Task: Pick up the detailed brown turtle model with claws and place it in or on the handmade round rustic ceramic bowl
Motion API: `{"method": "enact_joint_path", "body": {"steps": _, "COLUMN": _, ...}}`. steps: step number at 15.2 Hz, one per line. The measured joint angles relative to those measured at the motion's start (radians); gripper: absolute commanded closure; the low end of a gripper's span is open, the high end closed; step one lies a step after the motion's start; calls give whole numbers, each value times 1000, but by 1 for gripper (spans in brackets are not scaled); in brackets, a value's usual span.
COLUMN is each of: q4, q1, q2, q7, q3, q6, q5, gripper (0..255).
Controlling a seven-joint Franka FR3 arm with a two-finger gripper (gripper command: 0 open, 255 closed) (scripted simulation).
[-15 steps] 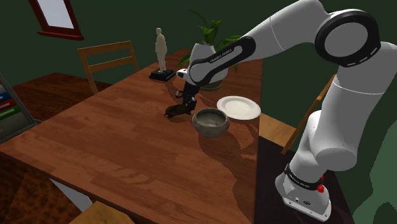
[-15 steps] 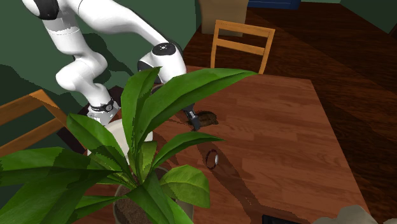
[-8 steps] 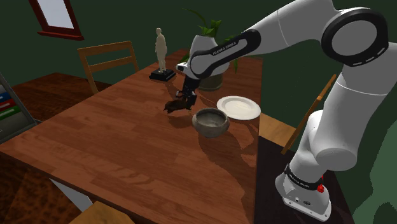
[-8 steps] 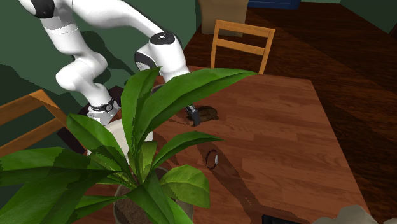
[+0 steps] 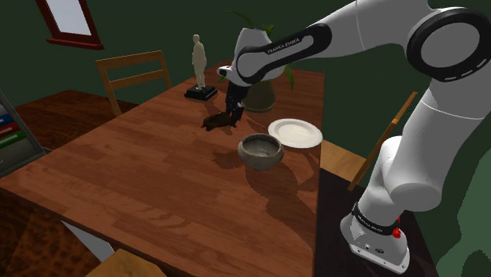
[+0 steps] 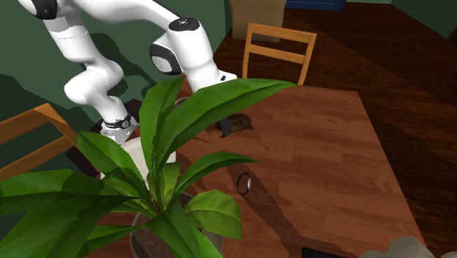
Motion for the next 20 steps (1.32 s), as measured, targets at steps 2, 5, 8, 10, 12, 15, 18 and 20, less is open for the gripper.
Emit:
{"method": "enact_joint_path", "body": {"steps": 2, "q4": 15, "q1": 0, "q2": -11, "q7": 5, "q3": 0, "q6": -25, "q5": -5, "gripper": 255}}
{"method": "enact_joint_path", "body": {"steps": 5, "q4": 40, "q1": 0, "q2": -24, "q7": 15, "q3": 1, "q6": -63, "q5": -12, "gripper": 255}}
{"method": "enact_joint_path", "body": {"steps": 8, "q4": 71, "q1": -1, "q2": -32, "q7": 18, "q3": -1, "q6": -102, "q5": -16, "gripper": 255}}
{"method": "enact_joint_path", "body": {"steps": 10, "q4": 94, "q1": -1, "q2": -34, "q7": 23, "q3": 0, "q6": -127, "q5": -19, "gripper": 255}}
{"method": "enact_joint_path", "body": {"steps": 12, "q4": 118, "q1": -1, "q2": -39, "q7": 29, "q3": 0, "q6": -155, "q5": -22, "gripper": 255}}
{"method": "enact_joint_path", "body": {"steps": 15, "q4": 146, "q1": -1, "q2": -48, "q7": 36, "q3": 1, "q6": -192, "q5": -27, "gripper": 255}}
{"method": "enact_joint_path", "body": {"steps": 18, "q4": 184, "q1": -2, "q2": -46, "q7": 37, "q3": -1, "q6": -227, "q5": -28, "gripper": 255}}
{"method": "enact_joint_path", "body": {"steps": 20, "q4": 132, "q1": -1, "q2": -99, "q7": 45, "q3": 2, "q6": -229, "q5": -38, "gripper": 255}}
